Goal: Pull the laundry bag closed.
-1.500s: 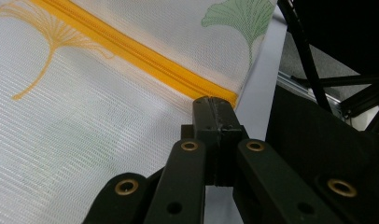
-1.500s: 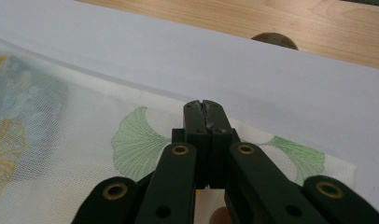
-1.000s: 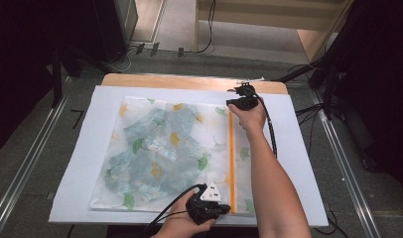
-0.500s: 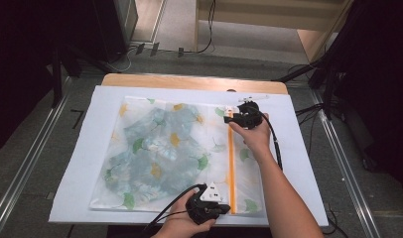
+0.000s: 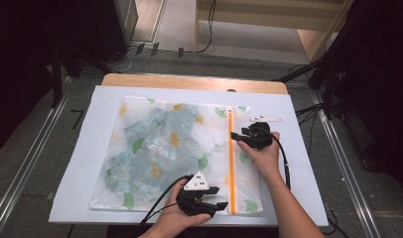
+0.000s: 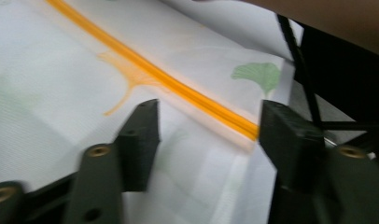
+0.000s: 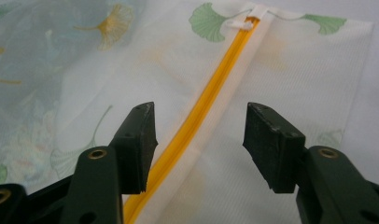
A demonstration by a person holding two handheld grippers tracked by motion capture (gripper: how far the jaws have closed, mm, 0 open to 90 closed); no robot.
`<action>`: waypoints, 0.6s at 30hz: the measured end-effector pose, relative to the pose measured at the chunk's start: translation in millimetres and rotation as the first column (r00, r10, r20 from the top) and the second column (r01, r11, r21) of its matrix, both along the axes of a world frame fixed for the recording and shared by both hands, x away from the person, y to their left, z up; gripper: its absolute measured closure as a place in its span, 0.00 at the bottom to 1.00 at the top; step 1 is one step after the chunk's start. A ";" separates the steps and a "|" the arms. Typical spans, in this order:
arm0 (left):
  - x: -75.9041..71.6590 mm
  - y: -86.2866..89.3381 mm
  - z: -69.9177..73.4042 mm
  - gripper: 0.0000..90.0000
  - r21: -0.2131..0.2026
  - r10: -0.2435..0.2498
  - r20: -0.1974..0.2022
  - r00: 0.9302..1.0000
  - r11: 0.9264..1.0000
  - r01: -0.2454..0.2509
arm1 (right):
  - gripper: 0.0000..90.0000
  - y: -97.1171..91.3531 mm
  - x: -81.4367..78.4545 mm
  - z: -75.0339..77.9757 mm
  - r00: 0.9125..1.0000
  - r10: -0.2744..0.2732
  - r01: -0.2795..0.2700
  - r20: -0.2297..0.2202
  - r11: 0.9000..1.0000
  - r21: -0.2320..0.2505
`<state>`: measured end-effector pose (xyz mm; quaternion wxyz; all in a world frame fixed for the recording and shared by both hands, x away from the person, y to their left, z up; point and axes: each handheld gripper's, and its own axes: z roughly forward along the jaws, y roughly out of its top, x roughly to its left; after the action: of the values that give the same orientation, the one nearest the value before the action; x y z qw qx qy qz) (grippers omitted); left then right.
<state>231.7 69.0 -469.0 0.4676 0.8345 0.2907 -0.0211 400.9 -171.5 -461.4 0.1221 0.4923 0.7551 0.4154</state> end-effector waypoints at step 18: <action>22.0 46.0 7.8 0.03 0.042 0.095 0.039 0.995 0.994 -0.097 | 0.07 -22.4 -55.6 -14.4 1.000 -0.017 0.017 0.006 1.000 -0.016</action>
<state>253.7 115.1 -461.1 0.4552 0.8297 0.3222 0.0234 345.3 -193.9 -475.8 0.1316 0.4966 0.7538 0.4097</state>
